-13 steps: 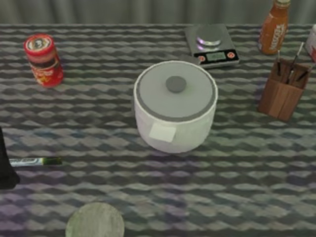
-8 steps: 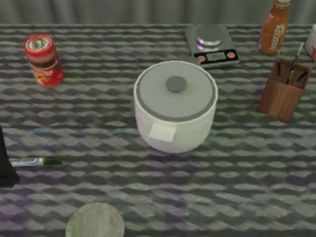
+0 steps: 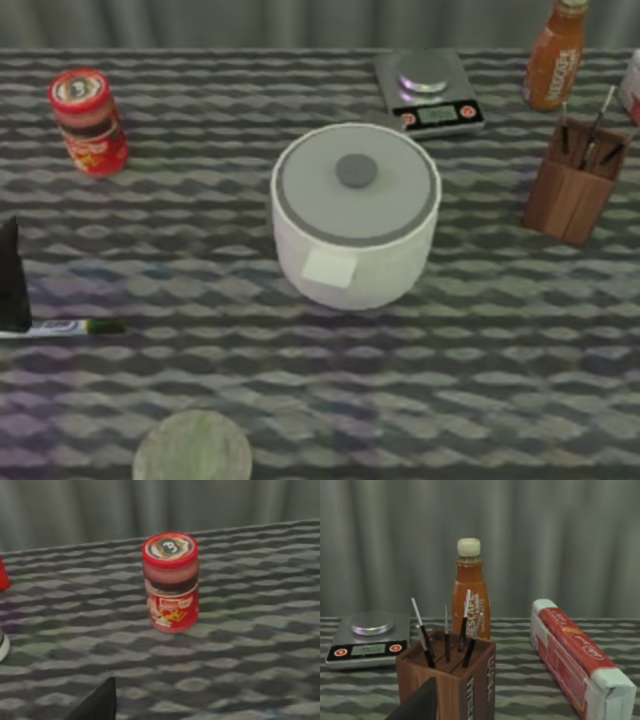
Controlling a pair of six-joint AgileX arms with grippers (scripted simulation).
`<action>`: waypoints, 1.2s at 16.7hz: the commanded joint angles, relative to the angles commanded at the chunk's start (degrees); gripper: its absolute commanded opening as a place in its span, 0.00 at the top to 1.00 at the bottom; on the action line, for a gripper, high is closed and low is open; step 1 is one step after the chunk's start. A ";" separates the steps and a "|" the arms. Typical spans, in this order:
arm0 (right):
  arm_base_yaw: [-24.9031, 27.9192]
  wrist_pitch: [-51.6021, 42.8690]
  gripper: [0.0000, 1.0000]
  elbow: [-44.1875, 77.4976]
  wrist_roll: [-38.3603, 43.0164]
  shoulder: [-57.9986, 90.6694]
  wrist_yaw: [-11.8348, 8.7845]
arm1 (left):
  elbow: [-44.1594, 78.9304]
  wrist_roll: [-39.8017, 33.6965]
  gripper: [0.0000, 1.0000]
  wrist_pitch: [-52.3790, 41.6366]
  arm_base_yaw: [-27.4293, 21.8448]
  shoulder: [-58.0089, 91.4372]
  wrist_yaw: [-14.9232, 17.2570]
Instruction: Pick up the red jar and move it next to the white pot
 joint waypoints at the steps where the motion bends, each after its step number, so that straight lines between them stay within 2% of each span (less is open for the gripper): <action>1: 0.00 0.00 0.00 0.00 0.00 0.00 0.00 | 4.03 0.95 0.00 -2.64 -0.10 4.66 0.59; 10: 0.00 0.00 0.00 0.00 0.00 0.00 0.00 | 47.76 10.92 0.00 -29.06 -0.11 54.37 4.91; 15: 0.00 0.00 0.00 0.00 0.00 0.00 0.00 | 74.37 16.79 0.00 -41.78 0.52 81.86 5.90; 20: 0.00 0.00 0.00 0.00 0.00 0.00 0.00 | 97.90 21.86 0.00 -50.37 1.38 103.33 5.94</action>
